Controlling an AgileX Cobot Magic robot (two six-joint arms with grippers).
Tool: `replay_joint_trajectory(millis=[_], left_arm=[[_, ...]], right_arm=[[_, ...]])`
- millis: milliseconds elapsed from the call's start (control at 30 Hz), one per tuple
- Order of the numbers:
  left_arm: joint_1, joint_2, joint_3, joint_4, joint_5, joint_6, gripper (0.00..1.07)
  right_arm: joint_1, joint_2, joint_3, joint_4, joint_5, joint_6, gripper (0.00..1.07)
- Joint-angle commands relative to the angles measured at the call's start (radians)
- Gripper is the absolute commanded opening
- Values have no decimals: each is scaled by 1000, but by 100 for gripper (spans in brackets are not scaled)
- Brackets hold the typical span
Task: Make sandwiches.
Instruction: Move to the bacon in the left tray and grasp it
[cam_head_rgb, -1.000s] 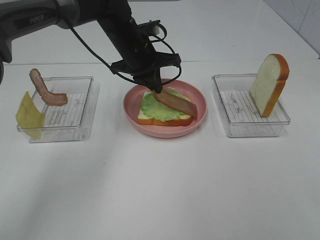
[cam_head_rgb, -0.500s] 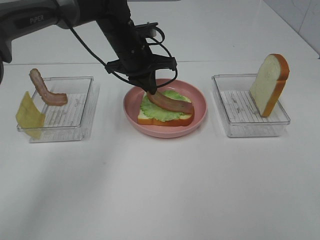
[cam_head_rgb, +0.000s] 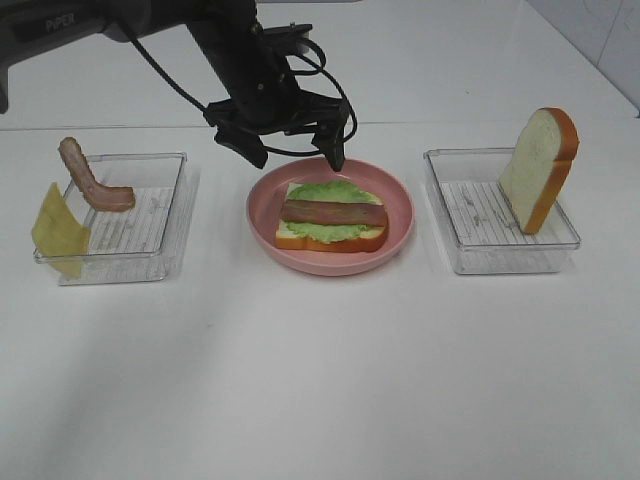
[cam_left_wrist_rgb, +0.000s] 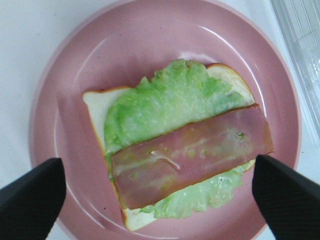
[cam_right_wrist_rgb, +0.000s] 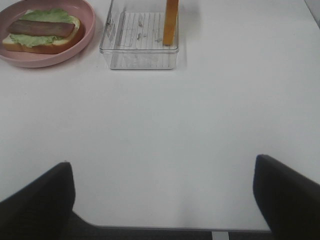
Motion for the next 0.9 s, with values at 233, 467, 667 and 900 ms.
replay_joint_trajectory(millis=[233,467,667,900], left_arm=[[0,-118,-7,85,157,6,102],[9,-197,-7,266,239,-28,102],[89,-235,-7,308,239,-78,99],[223,-238,-6,299,239,-82,98]], right_arm=[[-2,-28,3,2,-8,-6,94],[-2,-28,3,2,-8,-6,94],[-2,-28,3,2,-8,-7,94],[-2,-28,3,2,-8,-7,94]])
